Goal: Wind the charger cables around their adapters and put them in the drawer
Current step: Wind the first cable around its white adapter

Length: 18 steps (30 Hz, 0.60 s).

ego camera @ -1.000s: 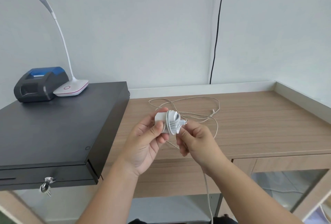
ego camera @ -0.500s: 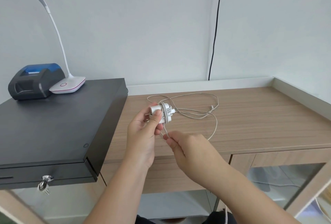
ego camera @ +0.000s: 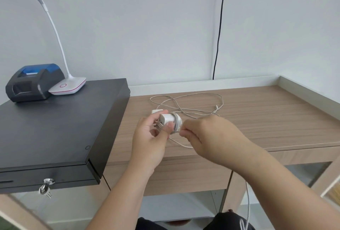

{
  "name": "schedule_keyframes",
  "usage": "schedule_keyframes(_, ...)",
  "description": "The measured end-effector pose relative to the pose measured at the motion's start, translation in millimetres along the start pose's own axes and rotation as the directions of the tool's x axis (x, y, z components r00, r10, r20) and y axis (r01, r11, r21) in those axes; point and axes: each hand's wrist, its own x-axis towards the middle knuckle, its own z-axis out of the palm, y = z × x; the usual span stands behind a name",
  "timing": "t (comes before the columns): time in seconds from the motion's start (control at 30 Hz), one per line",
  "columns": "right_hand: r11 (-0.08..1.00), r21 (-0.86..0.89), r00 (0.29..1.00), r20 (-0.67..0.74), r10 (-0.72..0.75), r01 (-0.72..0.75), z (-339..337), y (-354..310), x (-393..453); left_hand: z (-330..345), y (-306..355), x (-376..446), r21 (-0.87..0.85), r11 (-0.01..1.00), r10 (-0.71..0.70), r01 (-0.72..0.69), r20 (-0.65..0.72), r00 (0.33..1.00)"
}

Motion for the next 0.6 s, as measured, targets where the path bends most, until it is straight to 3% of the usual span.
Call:
schedule_keyframes(0.13,0.995,-0.03,0.993,-0.062,-0.096,0.095,-15.6,18.7,6.4,-13.8,7.9,-6.0,0.186,0.974,0.09,-0.126,0.192,0.977)
schedule_keyframes(0.27,0.959,0.071,0.956,-0.134,-0.263,0.273,-21.7,29.6,10.4,-29.6,24.2,-9.1,0.085,0.98,0.132,-0.179,0.397,0.908)
schedule_keyframes(0.37,0.936,0.156,0.943,-0.163,-0.29,0.315,-17.8,35.4,11.9,-31.9,32.5,-11.8,0.017,0.987,0.133,-0.16,0.472,0.871)
schedule_keyframes(0.47,0.891,0.327,0.945,-0.192,-0.264,0.316,-8.7,38.6,11.4,-32.2,34.7,-19.1,-0.041,0.985,0.163,-0.166,0.513,0.843)
schedule_keyframes(0.6,0.679,0.705,0.978,-0.128,-0.166,0.207,5.0,34.3,9.2,-32.2,36.0,-27.4,-0.199,0.976,0.176,-0.084,0.508,0.843)
